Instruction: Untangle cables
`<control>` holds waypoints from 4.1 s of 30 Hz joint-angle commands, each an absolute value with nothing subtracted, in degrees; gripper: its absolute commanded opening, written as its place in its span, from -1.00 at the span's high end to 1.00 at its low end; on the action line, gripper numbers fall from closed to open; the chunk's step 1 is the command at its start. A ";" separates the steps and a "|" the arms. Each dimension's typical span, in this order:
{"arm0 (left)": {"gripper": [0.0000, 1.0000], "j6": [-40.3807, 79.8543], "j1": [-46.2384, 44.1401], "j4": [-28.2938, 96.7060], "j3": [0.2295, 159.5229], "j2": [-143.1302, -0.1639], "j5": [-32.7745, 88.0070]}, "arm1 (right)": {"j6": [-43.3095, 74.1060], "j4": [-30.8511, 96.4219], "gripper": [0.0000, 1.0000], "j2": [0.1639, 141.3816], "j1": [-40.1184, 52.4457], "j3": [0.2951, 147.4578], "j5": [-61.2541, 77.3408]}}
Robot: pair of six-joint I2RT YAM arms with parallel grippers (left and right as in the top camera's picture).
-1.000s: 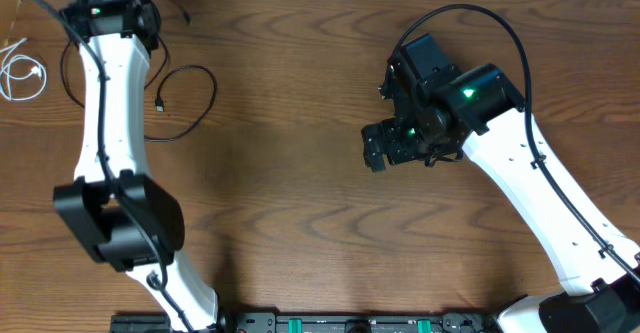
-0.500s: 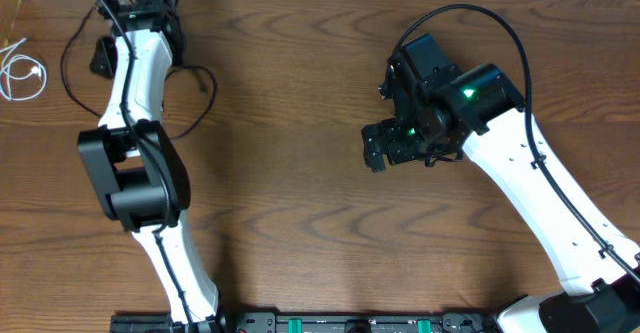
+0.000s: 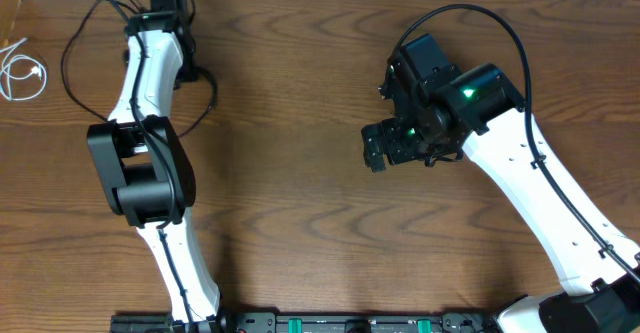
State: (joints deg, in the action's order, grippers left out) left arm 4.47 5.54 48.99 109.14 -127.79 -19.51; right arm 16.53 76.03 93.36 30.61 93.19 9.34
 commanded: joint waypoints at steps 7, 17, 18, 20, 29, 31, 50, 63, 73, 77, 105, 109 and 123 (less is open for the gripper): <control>-0.58 4.56 5.28 49.91 107.35 -128.60 2.24 | 17.32 76.05 -0.99 93.27 30.81 92.92 9.34; -0.82 4.14 5.32 51.66 108.77 -126.72 3.79 | 17.32 76.05 -0.98 93.27 30.81 92.92 9.34; -0.82 4.16 5.32 51.81 109.16 -125.56 3.60 | 17.32 76.05 -0.98 93.27 30.81 92.92 9.34; -0.84 4.19 5.28 51.11 109.58 -121.36 3.44 | 17.32 76.05 -0.98 93.27 30.81 92.92 9.34; -0.87 5.23 5.28 48.31 109.58 -105.21 3.46 | 17.32 76.05 -0.99 93.27 30.72 92.92 9.34; -0.87 5.26 5.28 48.51 109.58 -103.83 3.46 | 17.32 76.05 -0.98 93.27 30.74 92.92 9.34; -0.86 5.21 5.28 53.54 100.16 -117.71 13.43 | 17.32 76.05 -0.98 93.27 30.81 92.92 9.34; 0.85 5.26 5.67 48.82 103.04 -126.41 -15.07 | 17.32 76.05 -0.99 93.27 30.87 92.92 9.34; 0.85 12.47 6.39 47.44 117.62 -125.19 -36.93 | 17.32 76.05 -0.99 93.27 30.85 92.92 9.34; 0.85 15.84 6.52 47.48 117.93 -125.05 -44.10 | 17.32 76.05 -0.99 93.27 30.85 92.92 9.34; -0.82 12.95 3.99 44.31 110.39 -116.31 -12.05 | 17.32 76.05 -0.98 93.27 30.85 92.92 9.34; -0.87 17.76 2.61 40.75 110.39 -108.07 -12.01 | 17.32 76.05 -0.98 93.27 30.85 92.92 9.34; -0.94 21.50 -1.48 64.62 107.20 -101.93 24.14 | 17.32 76.05 -0.99 93.27 30.85 92.92 9.34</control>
